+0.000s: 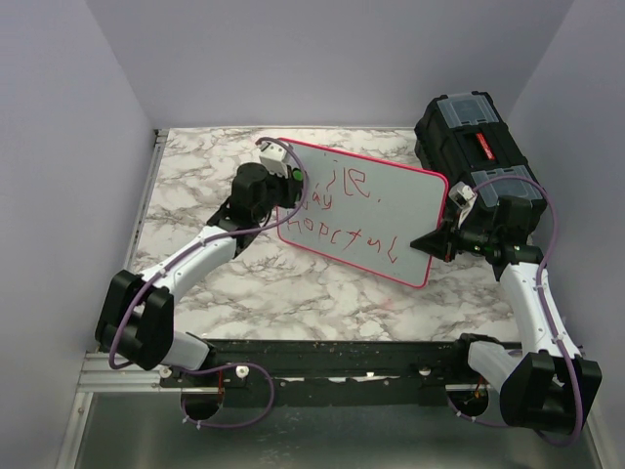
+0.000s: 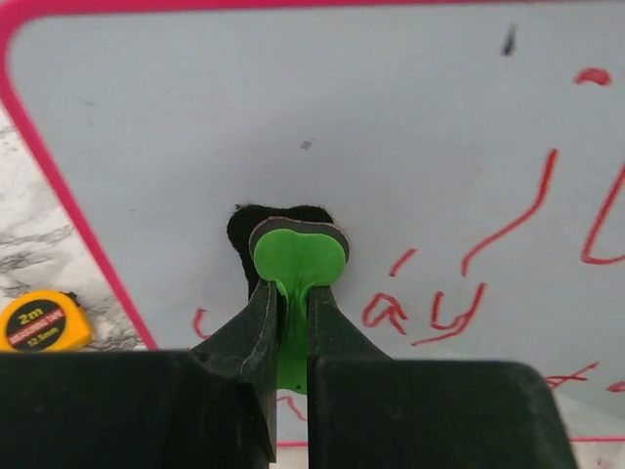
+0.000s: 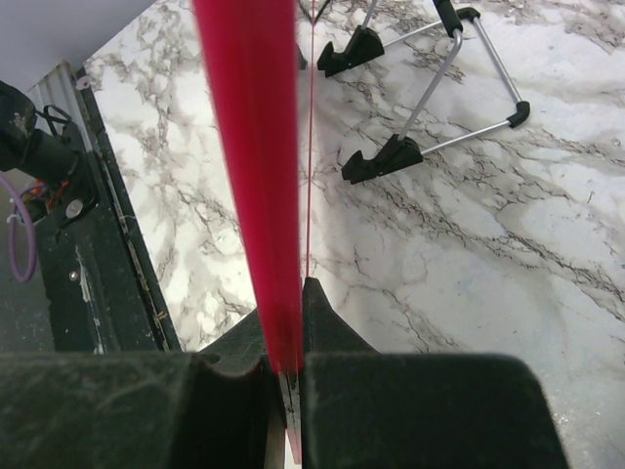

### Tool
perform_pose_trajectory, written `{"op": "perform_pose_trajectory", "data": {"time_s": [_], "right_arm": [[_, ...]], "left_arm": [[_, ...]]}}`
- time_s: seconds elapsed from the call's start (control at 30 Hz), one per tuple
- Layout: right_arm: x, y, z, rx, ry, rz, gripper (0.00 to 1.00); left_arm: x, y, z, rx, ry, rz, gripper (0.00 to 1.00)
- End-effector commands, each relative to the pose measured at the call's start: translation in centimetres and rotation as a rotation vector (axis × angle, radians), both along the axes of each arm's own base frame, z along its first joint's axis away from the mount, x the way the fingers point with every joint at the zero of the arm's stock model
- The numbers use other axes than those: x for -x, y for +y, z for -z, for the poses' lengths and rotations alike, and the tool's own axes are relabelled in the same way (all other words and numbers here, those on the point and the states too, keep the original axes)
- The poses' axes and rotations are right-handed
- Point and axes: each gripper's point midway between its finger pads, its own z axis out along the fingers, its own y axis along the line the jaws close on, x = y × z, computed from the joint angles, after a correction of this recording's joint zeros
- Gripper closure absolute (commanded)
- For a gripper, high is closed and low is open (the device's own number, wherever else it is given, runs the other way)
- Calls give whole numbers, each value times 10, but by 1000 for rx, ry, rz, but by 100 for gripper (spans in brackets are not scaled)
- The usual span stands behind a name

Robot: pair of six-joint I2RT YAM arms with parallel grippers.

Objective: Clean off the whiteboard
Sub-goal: Erase the whiteboard using the whiteboard eraser.

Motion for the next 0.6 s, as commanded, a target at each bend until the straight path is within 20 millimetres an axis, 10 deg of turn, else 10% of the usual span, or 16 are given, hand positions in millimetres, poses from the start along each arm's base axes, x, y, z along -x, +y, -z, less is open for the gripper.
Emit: {"op": "perform_pose_trajectory", "data": {"time_s": [0.0, 0.23, 0.57], "right_arm": [[-4, 1, -10, 19, -102, -29, 100], [-5, 1, -10, 18, -100, -28, 99], [-4, 1, -12, 19, -110, -31, 100]], "left_arm": [[26, -39, -1, 19, -4, 111, 100], [37, -58, 2, 11, 2, 136, 100], [3, 0, -4, 29, 4, -4, 100]]}}
